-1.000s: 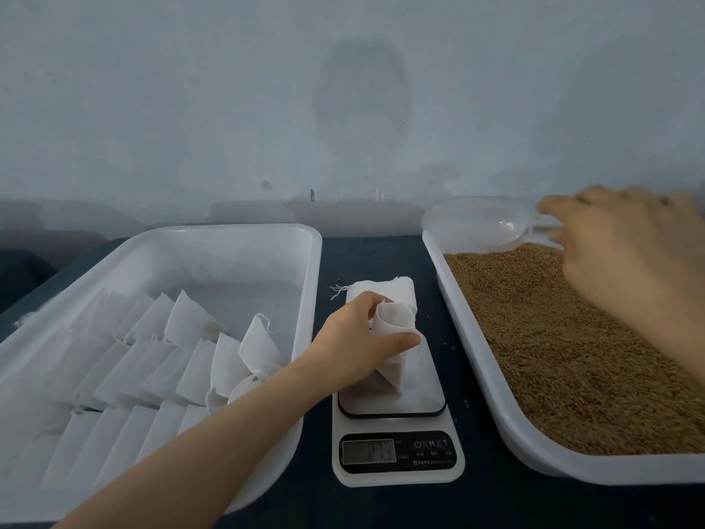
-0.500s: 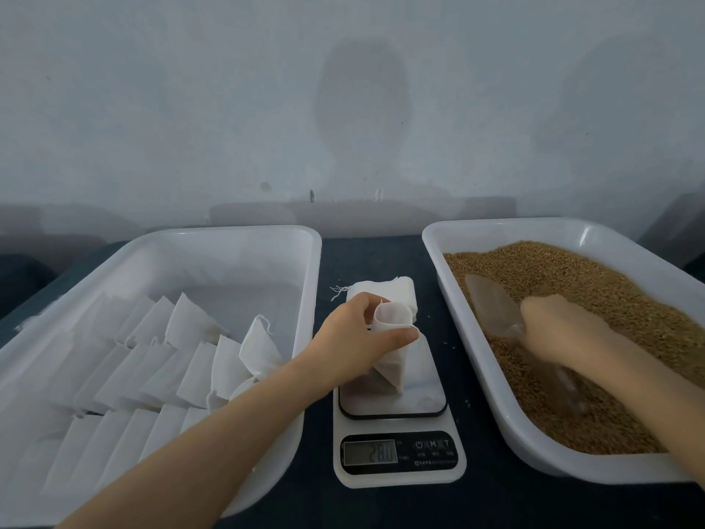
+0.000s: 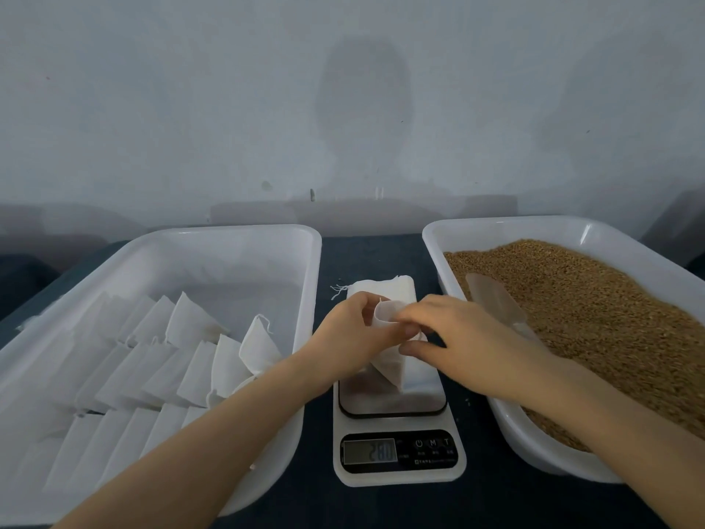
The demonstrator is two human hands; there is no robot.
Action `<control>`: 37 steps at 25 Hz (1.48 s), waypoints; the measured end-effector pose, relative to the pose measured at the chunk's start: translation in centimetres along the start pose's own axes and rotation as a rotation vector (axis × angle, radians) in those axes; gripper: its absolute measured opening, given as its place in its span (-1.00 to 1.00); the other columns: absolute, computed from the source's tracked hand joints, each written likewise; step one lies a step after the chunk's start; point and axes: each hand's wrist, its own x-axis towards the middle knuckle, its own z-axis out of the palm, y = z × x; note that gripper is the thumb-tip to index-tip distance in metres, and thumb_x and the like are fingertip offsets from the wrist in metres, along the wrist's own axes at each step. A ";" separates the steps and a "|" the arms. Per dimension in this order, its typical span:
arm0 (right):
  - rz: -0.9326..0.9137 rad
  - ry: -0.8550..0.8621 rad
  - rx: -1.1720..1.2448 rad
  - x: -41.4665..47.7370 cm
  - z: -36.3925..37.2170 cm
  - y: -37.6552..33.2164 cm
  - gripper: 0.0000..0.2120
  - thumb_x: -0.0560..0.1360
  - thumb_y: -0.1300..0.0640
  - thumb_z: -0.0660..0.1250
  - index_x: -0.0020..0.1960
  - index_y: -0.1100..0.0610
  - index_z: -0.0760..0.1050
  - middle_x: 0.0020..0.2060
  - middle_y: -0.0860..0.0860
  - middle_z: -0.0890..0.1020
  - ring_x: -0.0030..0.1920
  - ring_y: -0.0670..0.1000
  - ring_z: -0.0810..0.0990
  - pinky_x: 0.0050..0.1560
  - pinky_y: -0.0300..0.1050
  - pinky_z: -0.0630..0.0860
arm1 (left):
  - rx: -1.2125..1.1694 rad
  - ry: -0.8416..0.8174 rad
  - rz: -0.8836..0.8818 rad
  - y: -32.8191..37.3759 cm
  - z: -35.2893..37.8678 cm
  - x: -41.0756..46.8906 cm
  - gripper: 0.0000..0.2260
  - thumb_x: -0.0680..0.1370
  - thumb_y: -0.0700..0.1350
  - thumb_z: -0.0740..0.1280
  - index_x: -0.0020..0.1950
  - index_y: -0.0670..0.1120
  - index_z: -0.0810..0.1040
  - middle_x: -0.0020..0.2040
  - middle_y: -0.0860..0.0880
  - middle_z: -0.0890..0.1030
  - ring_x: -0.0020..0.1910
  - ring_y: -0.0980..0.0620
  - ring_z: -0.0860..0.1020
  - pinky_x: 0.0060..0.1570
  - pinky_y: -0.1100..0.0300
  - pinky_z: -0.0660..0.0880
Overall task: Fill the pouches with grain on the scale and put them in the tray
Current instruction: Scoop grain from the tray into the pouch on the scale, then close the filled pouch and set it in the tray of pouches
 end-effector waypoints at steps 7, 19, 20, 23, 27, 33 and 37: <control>0.179 0.157 0.225 0.5 0.4 2.0 -0.90 0.51 0.10 0.35 -0.06 -0.11 0.56 -0.23 -0.20 0.62 -0.15 -0.31 0.56 -0.18 -0.45 0.45 | -0.081 -0.004 -0.049 0.6 -1.3 -0.2 -0.77 0.63 0.07 0.16 0.14 0.00 0.52 0.09 0.03 0.62 0.10 0.08 0.56 0.16 0.14 0.47; 0.167 0.293 0.250 0.2 0.5 1.6 -0.71 0.53 0.21 0.33 0.22 -0.02 0.48 -0.19 -0.20 0.63 -0.10 -0.40 0.50 -0.15 -0.62 0.31 | 0.412 0.079 0.150 0.4 -2.8 -0.6 -0.90 0.54 -0.18 0.37 -0.12 0.02 0.54 -0.23 0.06 0.56 -0.28 0.17 0.46 -0.29 0.55 0.34; 0.159 0.282 0.246 0.2 0.6 1.6 -0.71 0.53 0.21 0.32 0.22 -0.01 0.48 -0.20 -0.20 0.61 -0.11 -0.38 0.50 -0.15 -0.60 0.32 | 0.425 0.070 0.144 0.4 -2.7 -0.7 -0.92 0.54 -0.17 0.37 -0.11 0.01 0.54 -0.22 0.06 0.56 -0.27 0.17 0.46 -0.28 0.56 0.34; 0.157 0.208 0.212 0.1 1.0 1.8 -0.68 0.53 0.18 0.32 0.25 -0.04 0.46 -0.21 -0.21 0.57 -0.13 -0.31 0.51 -0.16 -0.55 0.36 | 0.444 0.046 0.136 0.3 -2.6 -0.7 -0.92 0.51 -0.10 0.42 -0.03 -0.01 0.56 -0.19 0.09 0.55 -0.24 0.18 0.47 -0.28 0.56 0.33; 0.166 0.203 0.220 -0.2 1.4 2.0 -0.68 0.52 0.15 0.34 0.25 -0.08 0.45 -0.21 -0.22 0.54 -0.06 -0.34 0.48 -0.14 -0.57 0.36 | 0.429 0.047 0.138 0.4 -2.5 -0.8 -0.84 0.46 -0.05 0.46 -0.01 0.01 0.54 -0.23 0.14 0.51 -0.25 0.20 0.45 -0.29 0.55 0.33; 0.169 0.221 0.224 -0.2 1.5 2.2 -0.67 0.53 0.16 0.33 0.26 -0.07 0.45 -0.19 -0.23 0.55 -0.08 -0.35 0.50 -0.14 -0.58 0.37 | 0.438 0.050 0.142 0.6 -2.5 -0.8 -0.78 0.47 -0.04 0.45 0.09 -0.03 0.56 -0.24 0.18 0.47 -0.25 0.19 0.44 -0.28 0.57 0.33; 0.168 0.228 0.214 -0.2 1.6 2.2 -0.66 0.53 0.17 0.32 0.27 -0.07 0.44 -0.19 -0.23 0.55 -0.10 -0.35 0.50 -0.15 -0.57 0.38 | 0.432 0.047 0.137 0.5 -2.4 -0.8 -0.77 0.47 -0.04 0.45 0.10 -0.02 0.56 -0.23 0.19 0.46 -0.25 0.21 0.44 -0.31 0.57 0.32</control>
